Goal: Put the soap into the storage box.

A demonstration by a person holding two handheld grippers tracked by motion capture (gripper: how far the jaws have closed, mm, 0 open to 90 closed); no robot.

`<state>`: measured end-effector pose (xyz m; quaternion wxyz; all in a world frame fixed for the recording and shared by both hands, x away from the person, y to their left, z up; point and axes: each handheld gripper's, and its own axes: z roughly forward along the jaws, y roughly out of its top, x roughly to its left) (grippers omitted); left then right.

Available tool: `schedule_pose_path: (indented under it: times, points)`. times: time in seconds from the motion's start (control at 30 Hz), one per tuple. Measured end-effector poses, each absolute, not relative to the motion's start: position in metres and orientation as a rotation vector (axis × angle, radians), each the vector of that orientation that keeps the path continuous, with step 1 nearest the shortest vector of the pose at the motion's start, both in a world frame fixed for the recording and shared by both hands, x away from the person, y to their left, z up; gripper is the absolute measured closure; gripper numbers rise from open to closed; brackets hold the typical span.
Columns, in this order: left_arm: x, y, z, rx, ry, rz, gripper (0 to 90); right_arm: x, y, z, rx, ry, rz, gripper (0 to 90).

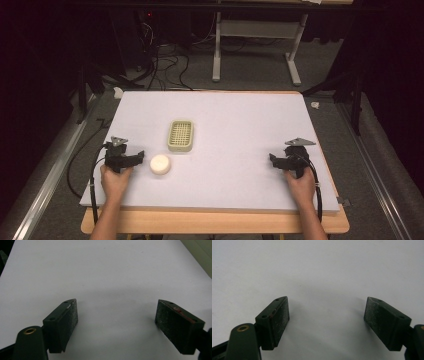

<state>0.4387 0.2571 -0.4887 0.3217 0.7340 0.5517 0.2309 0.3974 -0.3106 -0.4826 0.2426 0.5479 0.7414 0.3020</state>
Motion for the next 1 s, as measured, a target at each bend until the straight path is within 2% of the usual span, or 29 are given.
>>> schedule_pose_path:
  times: [1.0]
  points:
    - [0.4394, 0.2587, -0.4885, 1.919, 1.453, 0.587, 19.0, 0.3982, -0.3115, -0.4825, 1.502, 2.038, 0.839, 21.3]
